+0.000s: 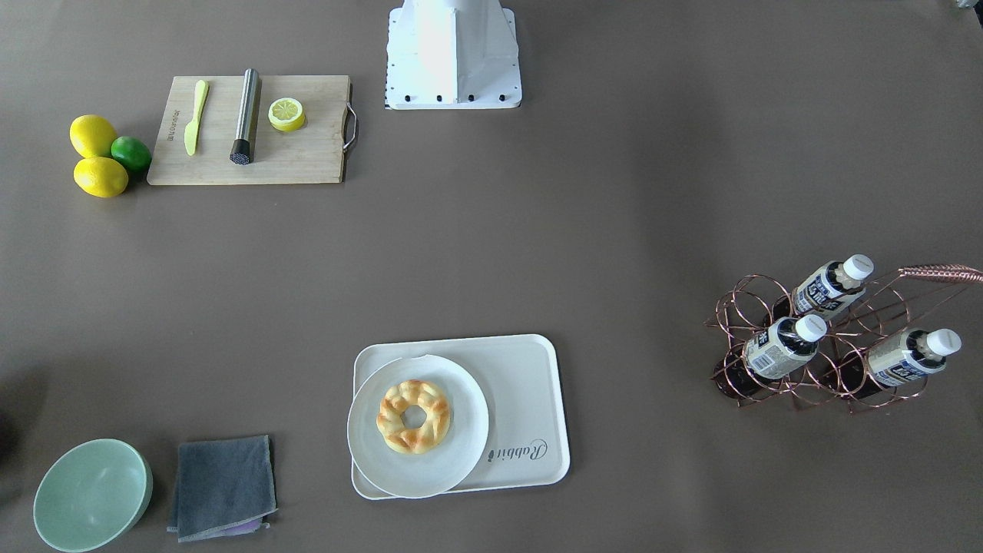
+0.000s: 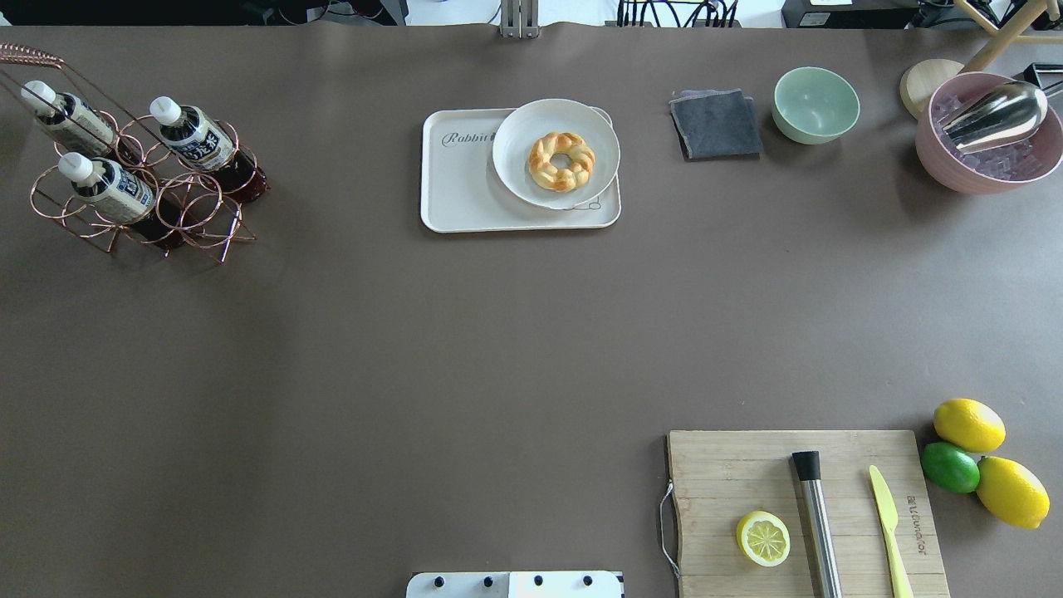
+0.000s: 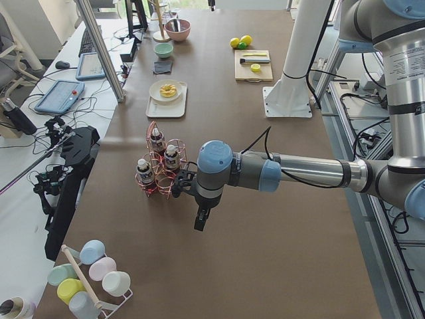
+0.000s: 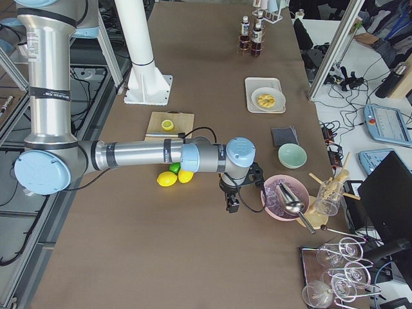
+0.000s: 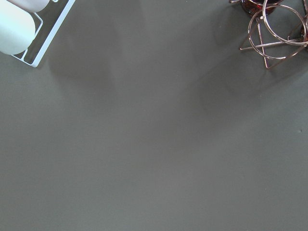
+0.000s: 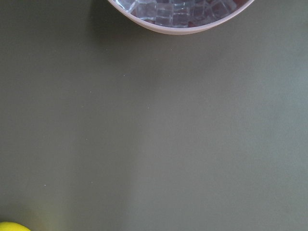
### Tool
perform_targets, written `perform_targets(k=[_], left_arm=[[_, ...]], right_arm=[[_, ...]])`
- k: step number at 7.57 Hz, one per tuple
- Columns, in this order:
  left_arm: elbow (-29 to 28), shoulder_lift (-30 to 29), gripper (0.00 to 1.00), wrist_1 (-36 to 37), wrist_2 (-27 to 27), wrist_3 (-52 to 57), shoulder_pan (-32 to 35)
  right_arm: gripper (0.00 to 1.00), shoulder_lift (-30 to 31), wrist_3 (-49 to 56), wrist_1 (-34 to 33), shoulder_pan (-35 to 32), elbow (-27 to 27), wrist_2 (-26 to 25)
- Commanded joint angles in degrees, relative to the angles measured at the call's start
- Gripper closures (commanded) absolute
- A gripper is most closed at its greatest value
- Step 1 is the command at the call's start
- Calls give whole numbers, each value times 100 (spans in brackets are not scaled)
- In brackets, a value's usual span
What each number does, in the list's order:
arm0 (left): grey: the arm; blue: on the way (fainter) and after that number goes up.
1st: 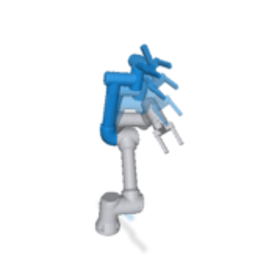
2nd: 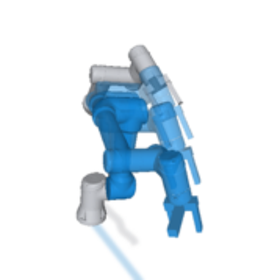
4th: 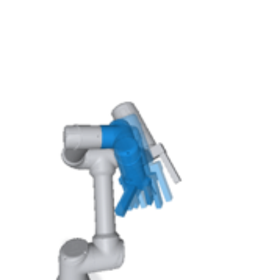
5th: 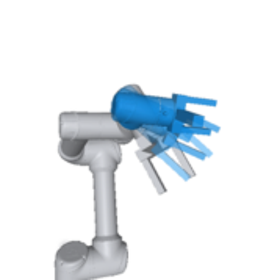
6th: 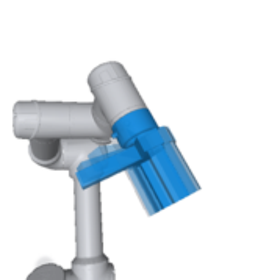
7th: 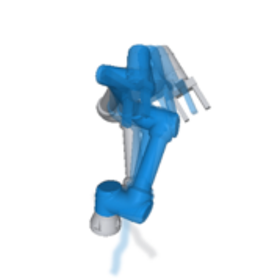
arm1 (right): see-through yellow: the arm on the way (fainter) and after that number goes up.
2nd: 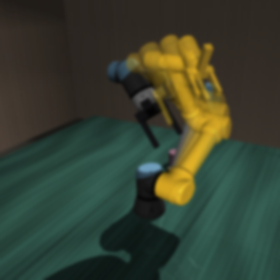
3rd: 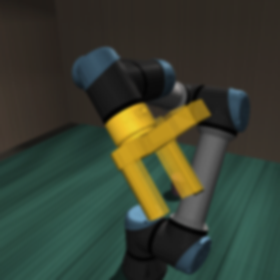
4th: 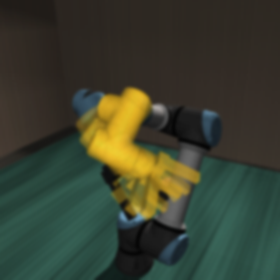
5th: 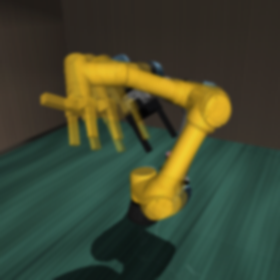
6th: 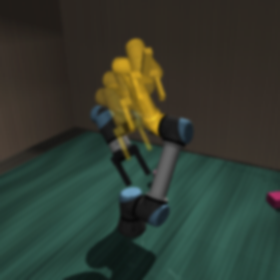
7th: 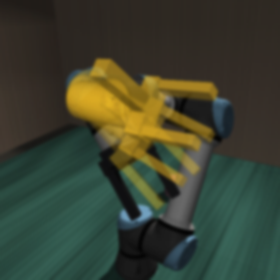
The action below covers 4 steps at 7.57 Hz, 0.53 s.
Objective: Place tea on tray
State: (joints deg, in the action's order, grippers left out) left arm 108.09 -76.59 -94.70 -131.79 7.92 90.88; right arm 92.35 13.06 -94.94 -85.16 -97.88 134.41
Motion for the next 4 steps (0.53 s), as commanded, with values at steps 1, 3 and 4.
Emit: perform_targets(k=[1,3,4], left_arm=[[-25,3,2,4,21,-1,0],[-17,3,2,13,-5,-1,0],[-8,3,2,13,-5,-1,0]], right_arm=[[0,-24,-31,2,9,-3,41],[0,-24,-41,2,9,-3,32],[0,-33,-41,2,9,15,-11]])
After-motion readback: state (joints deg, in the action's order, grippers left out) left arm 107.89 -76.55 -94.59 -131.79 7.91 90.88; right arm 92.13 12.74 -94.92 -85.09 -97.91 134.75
